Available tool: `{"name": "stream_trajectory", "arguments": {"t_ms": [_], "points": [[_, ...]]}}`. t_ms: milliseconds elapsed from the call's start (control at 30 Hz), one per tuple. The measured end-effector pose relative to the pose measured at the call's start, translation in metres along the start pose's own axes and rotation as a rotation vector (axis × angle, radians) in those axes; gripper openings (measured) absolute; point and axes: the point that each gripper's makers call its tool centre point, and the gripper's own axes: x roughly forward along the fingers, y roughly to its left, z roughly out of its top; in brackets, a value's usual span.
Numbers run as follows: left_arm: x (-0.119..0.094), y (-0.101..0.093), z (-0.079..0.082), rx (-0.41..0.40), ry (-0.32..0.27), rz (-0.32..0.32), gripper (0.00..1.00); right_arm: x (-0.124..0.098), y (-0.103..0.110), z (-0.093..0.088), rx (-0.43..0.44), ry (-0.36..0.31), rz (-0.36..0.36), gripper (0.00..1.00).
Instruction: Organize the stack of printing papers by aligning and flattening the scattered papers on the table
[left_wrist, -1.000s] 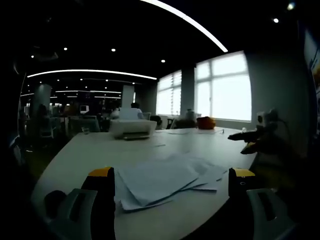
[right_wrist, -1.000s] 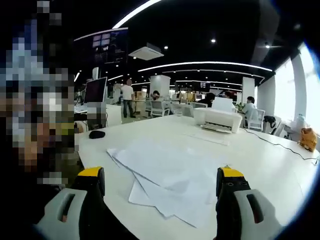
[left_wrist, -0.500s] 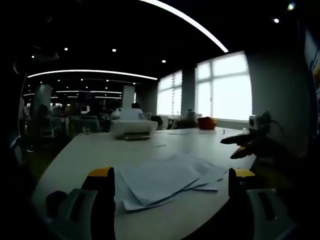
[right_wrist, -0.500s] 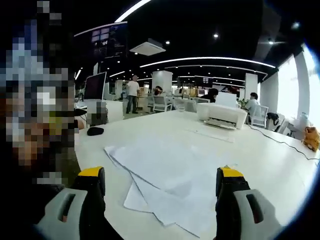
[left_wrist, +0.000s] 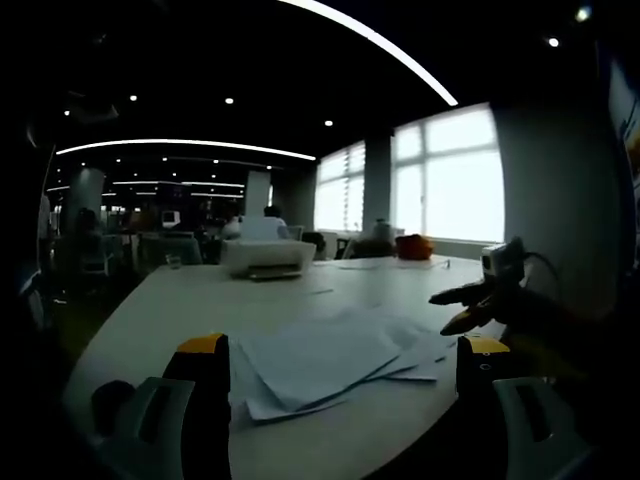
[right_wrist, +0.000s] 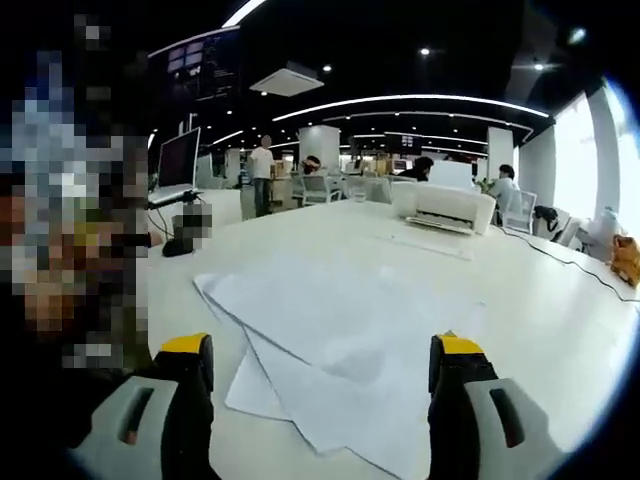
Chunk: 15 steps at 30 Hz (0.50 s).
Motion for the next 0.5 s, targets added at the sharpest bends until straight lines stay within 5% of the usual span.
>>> {"name": "stream_trajectory", "arguments": {"t_ms": [500], "points": [[0.002,-0.001,-0.005,-0.008,0.008,-0.006,0.96,0.024,-0.007,-0.027,0.061,0.04,-0.023,0.74]]}}
